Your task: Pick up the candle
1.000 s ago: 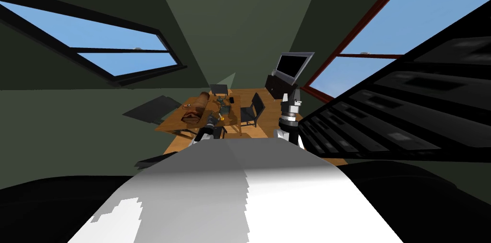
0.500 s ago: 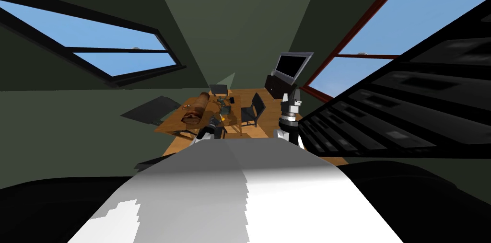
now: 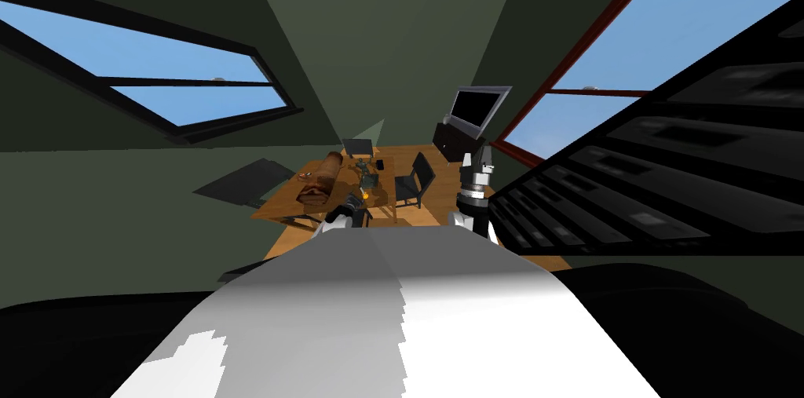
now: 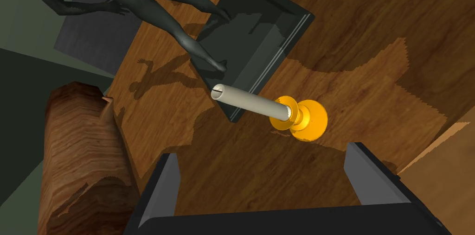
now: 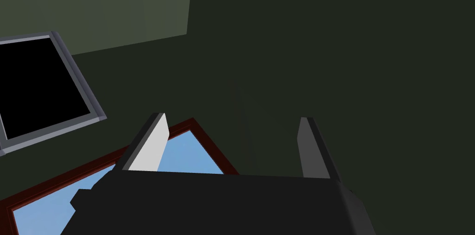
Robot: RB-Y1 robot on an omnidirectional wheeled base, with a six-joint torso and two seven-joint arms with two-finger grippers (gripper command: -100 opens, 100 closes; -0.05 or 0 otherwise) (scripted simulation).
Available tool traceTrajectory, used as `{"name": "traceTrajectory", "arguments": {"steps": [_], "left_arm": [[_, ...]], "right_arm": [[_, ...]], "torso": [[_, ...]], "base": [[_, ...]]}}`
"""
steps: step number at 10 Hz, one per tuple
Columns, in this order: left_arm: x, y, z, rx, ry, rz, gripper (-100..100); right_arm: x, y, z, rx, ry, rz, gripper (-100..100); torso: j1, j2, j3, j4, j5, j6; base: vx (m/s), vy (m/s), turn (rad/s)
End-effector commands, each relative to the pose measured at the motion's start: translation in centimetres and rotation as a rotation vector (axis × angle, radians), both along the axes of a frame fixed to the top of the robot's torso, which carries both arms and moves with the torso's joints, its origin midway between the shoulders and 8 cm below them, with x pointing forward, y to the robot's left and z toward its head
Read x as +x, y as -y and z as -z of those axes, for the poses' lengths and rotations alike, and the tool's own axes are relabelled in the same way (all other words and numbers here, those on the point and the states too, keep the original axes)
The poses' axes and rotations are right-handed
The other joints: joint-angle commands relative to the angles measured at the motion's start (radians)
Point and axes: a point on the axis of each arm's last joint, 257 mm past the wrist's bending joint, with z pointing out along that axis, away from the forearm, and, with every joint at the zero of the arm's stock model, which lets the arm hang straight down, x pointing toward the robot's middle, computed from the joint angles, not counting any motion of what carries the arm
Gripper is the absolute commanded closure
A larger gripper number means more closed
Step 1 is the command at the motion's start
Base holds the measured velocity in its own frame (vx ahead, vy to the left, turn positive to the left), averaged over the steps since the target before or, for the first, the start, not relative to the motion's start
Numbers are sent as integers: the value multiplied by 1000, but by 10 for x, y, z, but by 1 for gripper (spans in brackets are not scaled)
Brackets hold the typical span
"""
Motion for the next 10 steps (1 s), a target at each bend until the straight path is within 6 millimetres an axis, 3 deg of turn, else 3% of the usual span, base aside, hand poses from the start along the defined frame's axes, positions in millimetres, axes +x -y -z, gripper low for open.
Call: {"name": "traceTrajectory", "arguments": {"steps": [1,3,10], "left_arm": [[-2,3,10,-18,-34,-5,-100],[-2,7,32,-75,-111,-20,-100],[-7,17,68,-172,-275,-47,-100]], "right_arm": [[0,0,0,0,0,0,0],[0,0,0,0,0,0,0],[0,0,0,0,0,0,0]], "torso": [[0,0,0,0,0,0],[0,0,0,0,0,0],[1,0,0,0,0,0]], "base": [[15,25,-19],[16,47,-29],[21,37,-13]]}}
